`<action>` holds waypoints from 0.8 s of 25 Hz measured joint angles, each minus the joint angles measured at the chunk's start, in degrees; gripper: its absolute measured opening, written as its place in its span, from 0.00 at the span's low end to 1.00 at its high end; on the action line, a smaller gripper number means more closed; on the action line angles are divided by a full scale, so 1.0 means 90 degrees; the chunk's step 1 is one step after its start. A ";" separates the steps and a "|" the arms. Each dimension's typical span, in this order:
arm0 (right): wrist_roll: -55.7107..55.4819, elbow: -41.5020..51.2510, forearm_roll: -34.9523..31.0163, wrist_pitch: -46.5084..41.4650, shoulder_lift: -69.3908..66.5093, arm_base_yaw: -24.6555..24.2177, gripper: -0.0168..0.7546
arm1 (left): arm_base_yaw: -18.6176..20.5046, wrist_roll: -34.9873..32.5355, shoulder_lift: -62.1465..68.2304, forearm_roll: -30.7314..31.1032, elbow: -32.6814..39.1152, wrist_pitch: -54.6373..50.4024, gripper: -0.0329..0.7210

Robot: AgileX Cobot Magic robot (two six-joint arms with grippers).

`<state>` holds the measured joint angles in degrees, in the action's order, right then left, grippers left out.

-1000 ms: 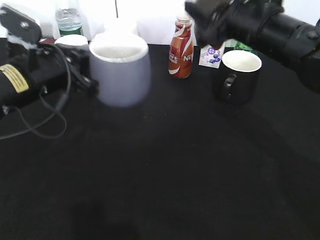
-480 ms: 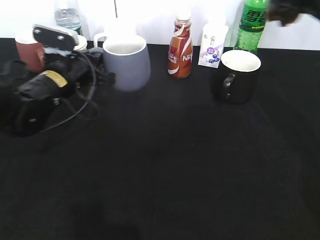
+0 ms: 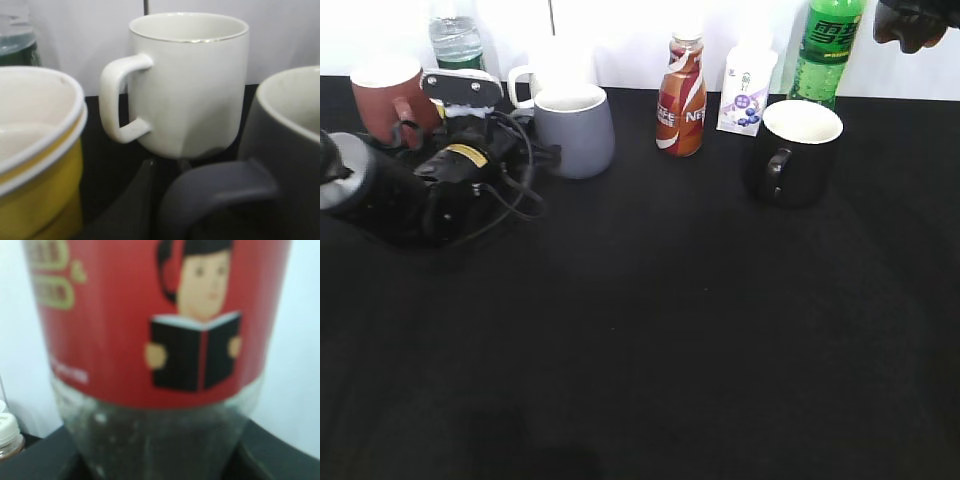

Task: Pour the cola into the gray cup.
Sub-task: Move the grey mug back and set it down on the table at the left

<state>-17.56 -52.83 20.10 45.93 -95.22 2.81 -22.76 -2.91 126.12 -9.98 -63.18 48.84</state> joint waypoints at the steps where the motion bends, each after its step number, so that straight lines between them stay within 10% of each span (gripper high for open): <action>1: 0.0000 0.0000 0.0000 -0.0005 0.0000 0.0000 0.52 | -0.0043 -0.0123 0.0000 -0.0217 0.0000 0.0013 0.14; 13: 0.0051 0.0000 -0.0005 -0.0048 0.0000 0.0000 0.52 | -0.0153 -0.0406 -0.0048 -0.0384 0.0021 -0.0068 0.39; 20: 0.0284 0.0000 -0.0146 -0.0063 0.0000 0.0000 0.52 | -0.0187 -0.0406 -0.0873 -0.0335 0.1574 0.0823 0.39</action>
<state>-15.01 -52.83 18.79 45.36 -95.22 2.81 -24.44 -6.57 118.26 -13.00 -49.02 56.25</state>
